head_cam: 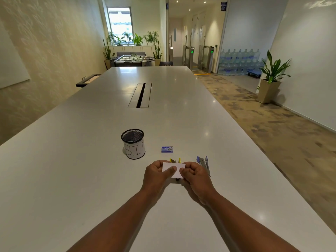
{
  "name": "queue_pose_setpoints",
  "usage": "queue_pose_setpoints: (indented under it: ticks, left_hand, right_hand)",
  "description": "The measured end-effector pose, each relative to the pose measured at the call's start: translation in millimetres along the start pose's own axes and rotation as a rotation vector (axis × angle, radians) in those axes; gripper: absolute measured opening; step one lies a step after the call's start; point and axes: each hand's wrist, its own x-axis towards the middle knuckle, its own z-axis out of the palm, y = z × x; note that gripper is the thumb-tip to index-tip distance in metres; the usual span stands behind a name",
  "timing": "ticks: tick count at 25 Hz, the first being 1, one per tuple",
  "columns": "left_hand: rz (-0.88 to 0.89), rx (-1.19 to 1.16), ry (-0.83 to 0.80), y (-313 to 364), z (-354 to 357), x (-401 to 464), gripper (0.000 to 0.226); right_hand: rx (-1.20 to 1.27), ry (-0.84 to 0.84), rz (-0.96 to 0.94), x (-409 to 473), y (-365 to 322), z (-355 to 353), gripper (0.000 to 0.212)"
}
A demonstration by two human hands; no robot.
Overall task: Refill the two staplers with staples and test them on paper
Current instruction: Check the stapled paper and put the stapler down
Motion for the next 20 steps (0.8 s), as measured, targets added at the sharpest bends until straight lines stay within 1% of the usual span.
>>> queue_pose_setpoints:
  ticks: [4, 6, 10, 12, 16, 20]
  left_hand:
    - [0.010, 0.071, -0.058, -0.7, -6.2, -1.0, 0.037]
    - [-0.017, 0.032, -0.047, -0.2, -6.2, 1.1, 0.033]
    - [-0.044, 0.002, 0.041, 1.9, -0.5, 3.2, 0.021]
    - [-0.039, -0.002, 0.023, 1.8, -0.3, 2.6, 0.023]
    - [-0.024, 0.022, -0.070, 2.6, -6.3, -2.0, 0.036]
    - [-0.031, 0.008, -0.050, 0.6, -6.3, 0.6, 0.032]
  right_hand:
    - [-0.026, 0.022, -0.018, 1.2, 1.6, -0.5, 0.012]
    - [-0.051, 0.017, -0.023, 1.0, 0.9, -0.7, 0.012]
    - [-0.089, -0.020, -0.044, -2.2, -1.0, -0.5, 0.014]
    - [-0.070, -0.015, -0.039, -2.3, -1.5, -0.4, 0.013]
    - [0.012, 0.013, -0.013, 0.1, 0.4, 0.5, 0.013]
    - [-0.008, 0.000, -0.031, -1.9, 1.8, 0.5, 0.012]
